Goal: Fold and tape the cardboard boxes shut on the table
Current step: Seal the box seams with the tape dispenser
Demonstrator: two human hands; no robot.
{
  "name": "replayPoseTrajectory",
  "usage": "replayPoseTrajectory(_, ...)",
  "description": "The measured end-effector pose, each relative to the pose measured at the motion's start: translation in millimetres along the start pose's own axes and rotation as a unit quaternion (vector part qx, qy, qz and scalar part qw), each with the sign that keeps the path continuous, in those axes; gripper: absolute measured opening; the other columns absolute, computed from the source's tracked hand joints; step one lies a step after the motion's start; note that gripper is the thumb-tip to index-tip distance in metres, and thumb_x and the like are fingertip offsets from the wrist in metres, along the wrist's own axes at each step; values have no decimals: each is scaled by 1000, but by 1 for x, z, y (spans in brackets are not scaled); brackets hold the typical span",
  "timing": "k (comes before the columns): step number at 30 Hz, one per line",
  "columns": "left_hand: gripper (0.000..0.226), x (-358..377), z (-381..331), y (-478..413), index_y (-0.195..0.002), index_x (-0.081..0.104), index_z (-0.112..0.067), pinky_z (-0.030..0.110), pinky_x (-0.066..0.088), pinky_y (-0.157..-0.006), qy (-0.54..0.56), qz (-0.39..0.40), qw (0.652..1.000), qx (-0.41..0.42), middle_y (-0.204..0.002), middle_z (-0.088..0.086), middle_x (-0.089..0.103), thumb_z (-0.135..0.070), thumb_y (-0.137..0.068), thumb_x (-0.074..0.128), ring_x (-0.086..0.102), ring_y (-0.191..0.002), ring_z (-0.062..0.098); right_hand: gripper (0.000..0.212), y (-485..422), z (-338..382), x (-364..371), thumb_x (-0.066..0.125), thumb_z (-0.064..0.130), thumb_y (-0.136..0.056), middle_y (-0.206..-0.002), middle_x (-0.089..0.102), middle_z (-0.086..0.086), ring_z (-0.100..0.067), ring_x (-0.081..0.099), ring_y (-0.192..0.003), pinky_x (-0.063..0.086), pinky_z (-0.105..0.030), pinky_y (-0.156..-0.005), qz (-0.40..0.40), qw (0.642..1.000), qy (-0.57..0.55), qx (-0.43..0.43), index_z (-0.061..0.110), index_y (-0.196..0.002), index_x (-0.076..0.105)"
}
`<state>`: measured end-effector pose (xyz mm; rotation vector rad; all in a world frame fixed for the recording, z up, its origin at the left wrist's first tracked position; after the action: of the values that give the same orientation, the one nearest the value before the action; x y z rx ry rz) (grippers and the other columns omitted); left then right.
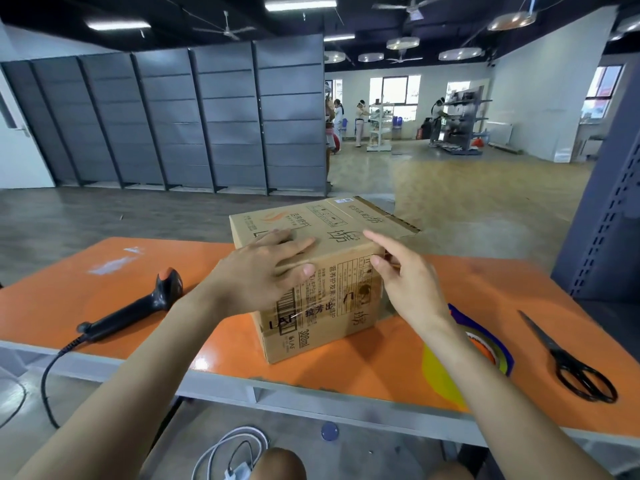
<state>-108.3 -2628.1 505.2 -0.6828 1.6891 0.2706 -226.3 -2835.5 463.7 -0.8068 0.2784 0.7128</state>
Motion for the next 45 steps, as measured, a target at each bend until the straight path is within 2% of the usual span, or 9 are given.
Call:
replayPoseTrajectory(4,67,-2,2,5,-154,34,-47,35,18,-123,60,-15,998,11,-167,-12,23,-70,-91,39,16,-154,7,74,11,1,0,61,19,-100,-120,70,2,-17,68,-90,55,-32,-78,-2,999,40,-17,61,-149,25)
replayPoseTrajectory(7,58,-1,0,4,-148,45,-49,34,22,-121,92,-55,994,-3,-164,-12,31,-68,-94,40,24,-152,7,87,19,-3,-4,62,12,-98,-109,69,5,-6,67,-86,51,-14,-67,-2,999,34,-16,62,-151,15)
replayPoseTrajectory(15,38,-13,-10,-1,-137,56,-51,32,24,-115,141,-24,989,-43,-152,-21,45,-52,-99,56,36,-142,6,19,45,-39,-46,58,14,-97,-111,72,2,-26,64,-109,52,-39,-89,3,979,193,66,26,-111,61)
replayPoseTrajectory(18,34,-20,-26,-6,-135,53,-58,63,8,-122,36,-9,999,-34,-145,-35,45,-51,-103,48,33,-146,10,27,55,-62,-67,57,17,-97,-123,68,-7,-32,56,-120,47,-37,-98,48,947,286,137,23,-121,68)
replayPoseTrajectory(22,37,-19,-67,-16,-142,52,-50,58,18,-124,-2,-6,999,42,-156,-16,43,-42,-106,47,35,-148,20,45,60,-75,-85,55,40,-100,-135,63,-12,-34,55,-126,43,-37,-101,116,919,322,196,16,-137,59)
replayPoseTrajectory(25,36,-11,-92,-24,-140,58,-40,49,30,-122,19,-48,995,83,-146,-11,56,-35,-105,50,51,-135,16,39,62,-81,-87,60,56,-94,-104,72,-2,-26,66,-102,45,-34,-76,196,917,238,253,20,-106,70)
replayPoseTrajectory(30,23,21,-122,-16,-104,78,-26,31,55,-89,107,-159,972,137,-105,-10,75,-21,-101,55,67,-92,9,12,61,-83,-85,80,31,-84,-89,74,6,-15,69,-87,51,-33,-78,276,906,183,264,27,-91,71)
replayPoseTrajectory(34,24,78,-123,-21,-98,77,-17,25,51,-65,181,1,982,62,-84,-10,75,-19,-100,54,69,-74,8,18,64,-82,-88,65,11,-82,-80,70,2,-25,67,-82,49,-35,-68,220,924,227,213,29,-80,62)
replayPoseTrajectory(45,54,94,-125,-33,-108,68,1,22,45,-47,522,120,831,-149,-95,20,76,-46,-108,41,64,-60,19,60,75,-60,-104,61,2,-86,-122,59,16,-2,58,-112,51,-31,-94,76,990,79,91,46,-124,48)
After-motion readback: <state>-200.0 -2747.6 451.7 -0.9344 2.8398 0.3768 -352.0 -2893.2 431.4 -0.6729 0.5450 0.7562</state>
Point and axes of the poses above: each hand's wrist, its own y-axis away from the middle knuckle, its own x-axis out of the palm, z = x × y, the point moved 5 cm from there along -y, towards the middle knuckle
